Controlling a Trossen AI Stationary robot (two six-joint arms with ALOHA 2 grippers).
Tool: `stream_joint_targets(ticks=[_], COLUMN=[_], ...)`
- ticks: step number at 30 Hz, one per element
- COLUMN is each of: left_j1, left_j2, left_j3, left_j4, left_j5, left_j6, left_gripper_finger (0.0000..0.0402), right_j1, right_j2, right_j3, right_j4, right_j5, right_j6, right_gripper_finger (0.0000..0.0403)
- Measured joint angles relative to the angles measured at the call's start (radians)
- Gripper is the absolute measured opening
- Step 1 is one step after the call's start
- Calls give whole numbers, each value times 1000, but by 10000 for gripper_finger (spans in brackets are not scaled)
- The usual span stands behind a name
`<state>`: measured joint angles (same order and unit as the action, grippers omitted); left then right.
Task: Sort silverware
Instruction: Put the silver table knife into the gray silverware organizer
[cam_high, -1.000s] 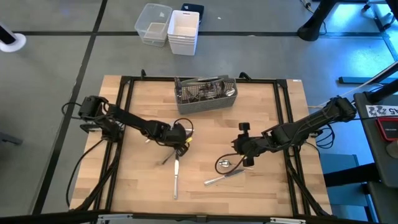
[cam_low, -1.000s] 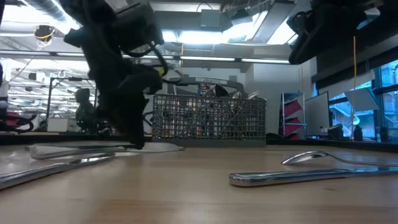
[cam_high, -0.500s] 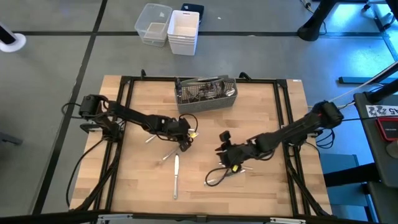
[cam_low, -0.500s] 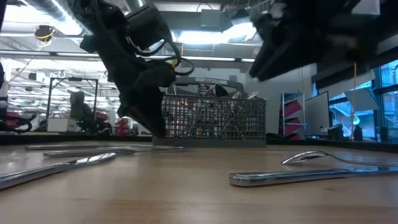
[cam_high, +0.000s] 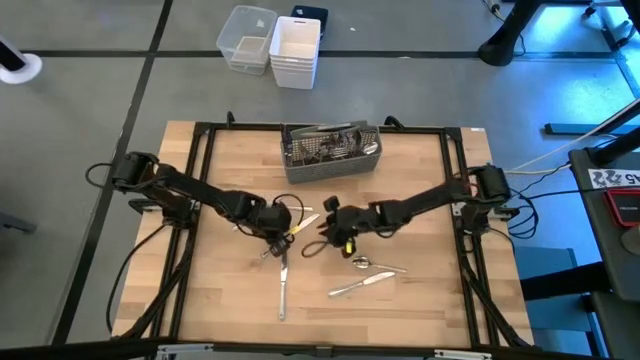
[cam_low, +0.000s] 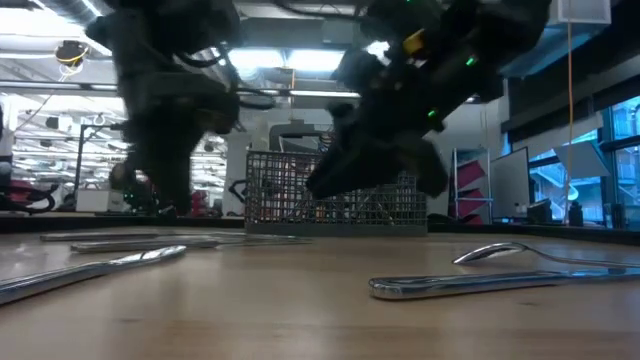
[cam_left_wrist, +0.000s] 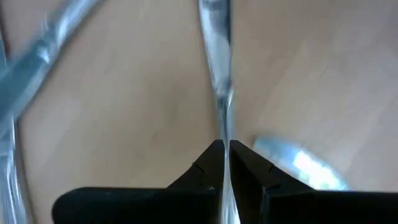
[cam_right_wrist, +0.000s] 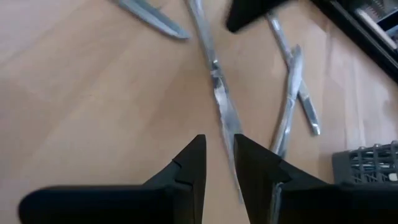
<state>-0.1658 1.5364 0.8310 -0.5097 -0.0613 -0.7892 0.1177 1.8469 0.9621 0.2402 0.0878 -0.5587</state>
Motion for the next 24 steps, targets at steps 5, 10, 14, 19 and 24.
stream_joint_targets(ticks=[5,10,14,19,24], left_j1=[-64,-104,-118,-115,-123], left_j2=[1,1,1,1,18], left_j3=[-9,-36,-38,-39,-39], left_j4=[-99,-42,-17,-8,112], left_j5=[2,1,-1,-16,-97], left_j6=[-100,-113,-60,-39,30], left_gripper_finger=[17,18,42,106,154], right_j1=[-62,-88,-87,-86,-86], right_j2=[62,104,118,118,118], right_j3=[2,25,63,164,222], right_j4=[89,72,22,-159,-222], right_j5=[-43,-55,-55,-55,-62], right_j6=[1,34,84,132,131], right_gripper_finger=[83,83,83,83,83])
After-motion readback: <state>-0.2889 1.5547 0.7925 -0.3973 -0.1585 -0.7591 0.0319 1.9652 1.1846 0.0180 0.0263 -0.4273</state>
